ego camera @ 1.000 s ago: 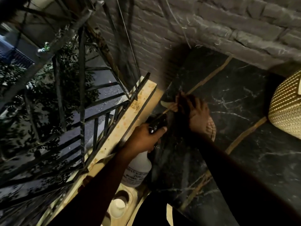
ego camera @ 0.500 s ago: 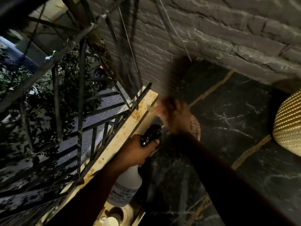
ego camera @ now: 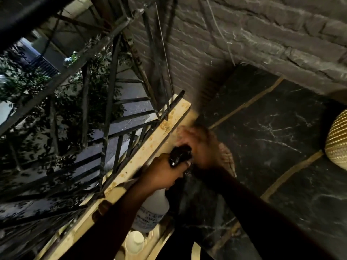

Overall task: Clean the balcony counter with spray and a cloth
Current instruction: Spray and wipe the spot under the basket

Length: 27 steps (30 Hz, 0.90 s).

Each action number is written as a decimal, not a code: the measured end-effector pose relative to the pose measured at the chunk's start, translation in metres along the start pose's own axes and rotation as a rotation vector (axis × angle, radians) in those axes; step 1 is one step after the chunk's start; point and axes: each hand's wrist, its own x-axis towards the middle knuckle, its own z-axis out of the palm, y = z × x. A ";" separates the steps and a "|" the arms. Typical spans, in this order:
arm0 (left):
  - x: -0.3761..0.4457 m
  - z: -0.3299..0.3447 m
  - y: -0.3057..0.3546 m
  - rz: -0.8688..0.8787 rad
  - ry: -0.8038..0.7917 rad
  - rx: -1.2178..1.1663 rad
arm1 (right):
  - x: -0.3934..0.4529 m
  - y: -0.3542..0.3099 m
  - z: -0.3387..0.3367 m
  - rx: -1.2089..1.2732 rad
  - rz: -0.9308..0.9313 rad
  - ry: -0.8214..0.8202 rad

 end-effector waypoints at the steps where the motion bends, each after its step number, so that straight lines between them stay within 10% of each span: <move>1: -0.006 -0.001 0.001 -0.002 0.002 -0.005 | -0.022 -0.008 0.014 0.017 -0.165 -0.059; 4: -0.022 -0.006 -0.005 -0.007 0.041 0.001 | -0.082 0.033 0.026 -0.165 -0.452 -0.263; 6: -0.037 -0.009 -0.017 -0.024 0.019 -0.071 | -0.091 0.093 0.023 -0.236 -0.313 -0.284; 8: -0.052 -0.008 -0.033 -0.047 0.030 -0.124 | -0.077 0.118 0.002 -0.251 -0.003 -0.232; 12: -0.071 0.009 -0.060 -0.069 0.148 -0.092 | -0.040 0.021 0.004 -0.236 0.021 0.212; 15: -0.088 0.017 -0.068 -0.063 0.165 -0.139 | -0.099 -0.045 0.043 -0.089 -0.287 -0.069; 20: -0.106 0.023 -0.070 -0.107 0.193 -0.076 | -0.180 0.027 0.002 -0.116 -0.537 -0.249; 27: -0.113 0.046 -0.056 -0.049 0.209 -0.026 | -0.110 0.015 -0.005 -0.195 -0.125 0.069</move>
